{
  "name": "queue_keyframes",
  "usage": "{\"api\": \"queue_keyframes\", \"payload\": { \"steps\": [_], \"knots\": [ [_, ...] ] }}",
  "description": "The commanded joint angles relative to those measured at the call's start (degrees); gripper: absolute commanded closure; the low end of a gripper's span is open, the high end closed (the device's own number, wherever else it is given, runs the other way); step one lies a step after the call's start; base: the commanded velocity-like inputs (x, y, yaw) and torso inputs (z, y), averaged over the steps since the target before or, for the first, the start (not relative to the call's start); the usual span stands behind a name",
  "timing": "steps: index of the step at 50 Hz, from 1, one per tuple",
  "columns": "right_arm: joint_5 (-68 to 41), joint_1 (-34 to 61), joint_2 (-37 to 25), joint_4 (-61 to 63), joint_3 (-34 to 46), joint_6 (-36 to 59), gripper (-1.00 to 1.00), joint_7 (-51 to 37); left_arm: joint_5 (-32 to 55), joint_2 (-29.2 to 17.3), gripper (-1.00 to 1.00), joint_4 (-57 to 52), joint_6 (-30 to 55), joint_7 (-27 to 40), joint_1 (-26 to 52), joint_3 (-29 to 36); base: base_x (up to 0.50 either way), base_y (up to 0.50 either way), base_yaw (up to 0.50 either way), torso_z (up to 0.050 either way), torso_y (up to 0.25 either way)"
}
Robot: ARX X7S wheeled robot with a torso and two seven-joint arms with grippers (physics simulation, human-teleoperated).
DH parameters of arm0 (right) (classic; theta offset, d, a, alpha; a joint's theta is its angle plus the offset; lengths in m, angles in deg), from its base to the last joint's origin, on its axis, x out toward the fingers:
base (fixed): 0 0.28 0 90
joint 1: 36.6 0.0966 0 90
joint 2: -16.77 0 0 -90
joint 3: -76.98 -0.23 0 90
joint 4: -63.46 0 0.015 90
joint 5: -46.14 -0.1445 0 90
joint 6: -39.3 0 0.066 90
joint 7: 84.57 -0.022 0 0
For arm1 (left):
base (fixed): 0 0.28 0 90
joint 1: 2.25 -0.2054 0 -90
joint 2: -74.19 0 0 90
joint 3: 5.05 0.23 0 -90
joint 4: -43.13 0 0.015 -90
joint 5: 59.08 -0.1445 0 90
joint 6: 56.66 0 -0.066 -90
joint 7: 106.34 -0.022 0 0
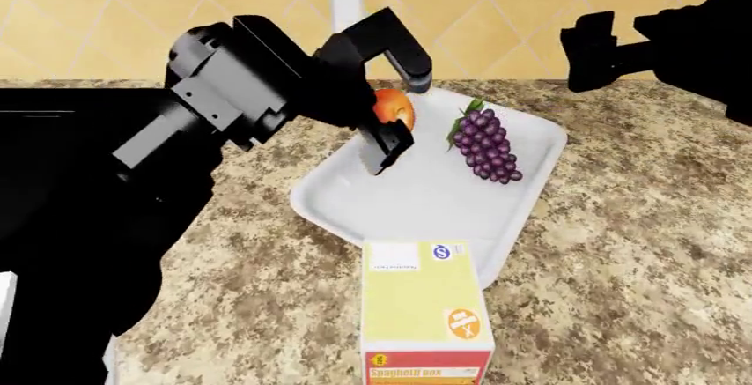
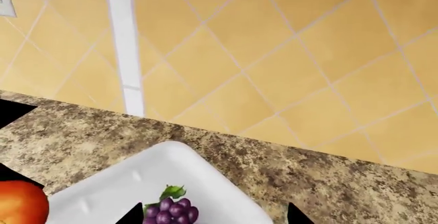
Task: Pick up the fruits and vegetables and place them in the sink. Turn on the sink faucet to wash them. Then turn the sink off and put them in the tray.
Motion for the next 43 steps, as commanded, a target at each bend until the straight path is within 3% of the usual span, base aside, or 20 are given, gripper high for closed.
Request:
{"api": "queue_keyframes", "payload": {
  "steps": [1,8,9,22,28,31,35,43],
  "knots": [
    [-1.38,-0.39,-4.90,6.18,-1.48,-1.48,-1.00,-3.84,2.58,1.71,1.00,2.24,0.26,-2.31,-1.36,5.74,0.00,0.00,0.00,0.000,0.000],
    [-1.35,-0.42,-5.49,6.96,-1.65,-1.30,-1.00,-4.29,3.93,1.71,1.00,2.07,-0.58,-0.47,-1.39,5.27,0.00,0.00,0.00,0.000,0.000],
    [-1.36,-0.36,-5.50,7.11,-1.67,-1.17,-1.00,-4.35,4.19,1.71,-1.00,2.23,-1.22,0.06,-1.29,5.18,0.00,0.00,0.00,0.000,0.000],
    [-2.05,0.43,-4.70,9.91,-3.01,-1.48,-1.00,-5.51,21.71,1.51,-1.00,6.90,-8.87,9.93,6.95,-0.90,0.00,0.00,0.00,0.000,0.000],
    [2.47,-1.10,-5.09,17.30,-4.24,-7.58,-1.00,-11.60,21.15,-14.67,-1.00,-24.19,-14.99,36.35,4.05,-4.73,0.00,0.00,0.00,0.000,0.000],
    [4.12,-0.80,-5.46,21.57,-5.03,-9.25,-1.00,-15.51,19.74,-21.21,-1.00,-36.92,-15.22,45.40,4.42,-5.08,0.00,0.00,0.00,0.000,0.000],
    [6.99,0.44,-5.18,23.56,-6.23,-10.79,-1.00,-18.85,19.64,-25.93,-1.00,-44.95,-13.26,49.64,6.86,-5.46,0.00,0.00,0.00,0.000,0.002],
    [10.63,0.58,-5.31,25.61,-8.41,-15.26,-1.00,-21.52,21.32,-29.64,-1.00,-49.58,-11.22,51.61,9.60,-6.99,0.00,0.00,0.00,0.000,0.000]
  ]
}}
